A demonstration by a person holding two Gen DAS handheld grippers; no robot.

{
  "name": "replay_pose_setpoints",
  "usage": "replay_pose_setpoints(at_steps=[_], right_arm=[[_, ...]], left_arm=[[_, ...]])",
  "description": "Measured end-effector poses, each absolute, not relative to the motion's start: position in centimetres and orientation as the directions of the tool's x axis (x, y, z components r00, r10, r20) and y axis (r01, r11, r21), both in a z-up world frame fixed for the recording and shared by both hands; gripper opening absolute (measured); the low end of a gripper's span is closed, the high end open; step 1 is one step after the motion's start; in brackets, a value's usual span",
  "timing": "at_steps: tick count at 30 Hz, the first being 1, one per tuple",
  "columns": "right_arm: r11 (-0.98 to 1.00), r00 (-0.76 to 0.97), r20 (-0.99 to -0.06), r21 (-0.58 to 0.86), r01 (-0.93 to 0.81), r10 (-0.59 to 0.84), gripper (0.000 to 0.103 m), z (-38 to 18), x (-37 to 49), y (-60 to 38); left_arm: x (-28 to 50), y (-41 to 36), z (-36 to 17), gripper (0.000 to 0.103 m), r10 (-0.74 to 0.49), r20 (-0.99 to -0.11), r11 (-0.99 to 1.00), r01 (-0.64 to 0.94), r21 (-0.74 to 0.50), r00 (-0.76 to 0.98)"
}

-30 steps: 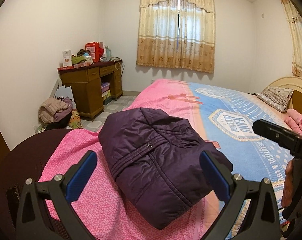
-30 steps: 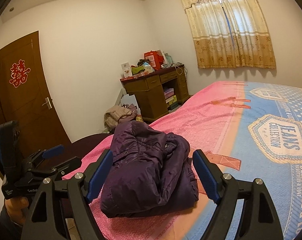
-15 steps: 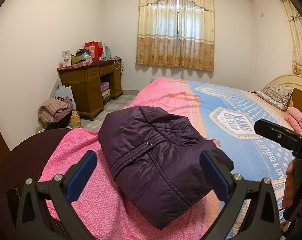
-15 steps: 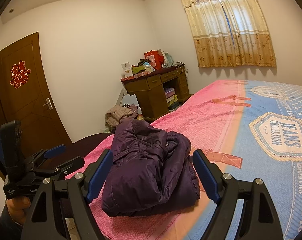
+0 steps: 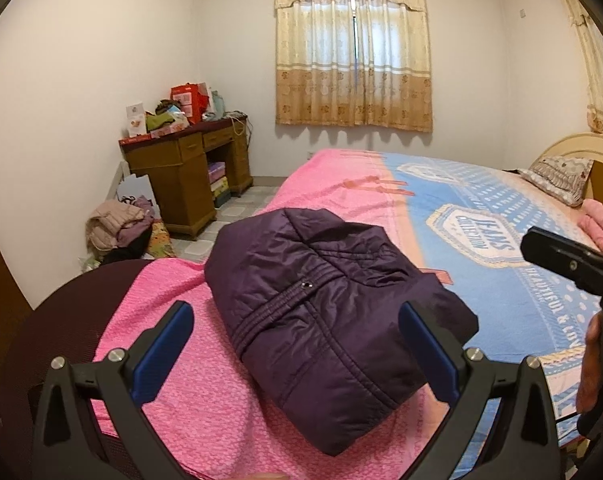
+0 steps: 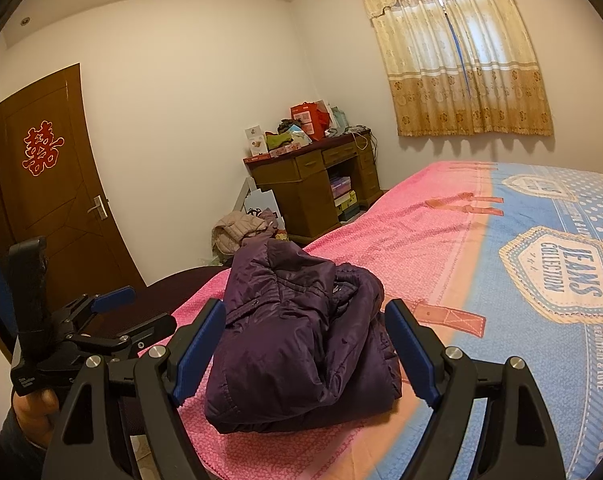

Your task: Fold large clothes

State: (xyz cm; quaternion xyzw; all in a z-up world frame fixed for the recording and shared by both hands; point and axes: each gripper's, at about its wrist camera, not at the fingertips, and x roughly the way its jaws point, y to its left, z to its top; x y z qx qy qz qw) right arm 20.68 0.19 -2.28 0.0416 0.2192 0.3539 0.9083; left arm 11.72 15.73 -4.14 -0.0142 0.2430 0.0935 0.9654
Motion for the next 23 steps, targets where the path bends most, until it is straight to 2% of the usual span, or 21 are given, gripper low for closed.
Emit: replay_pose_setpoints(at_steps=[23], right_arm=[[0.731,0.637,-0.371,0.221,-0.646,0.675,0.082,-2.45,20.44,0.58]], left_arm=[[11.51,16.70,-4.07,0.103,0.198,-0.434,0.977,-0.210,0.022,0.879]])
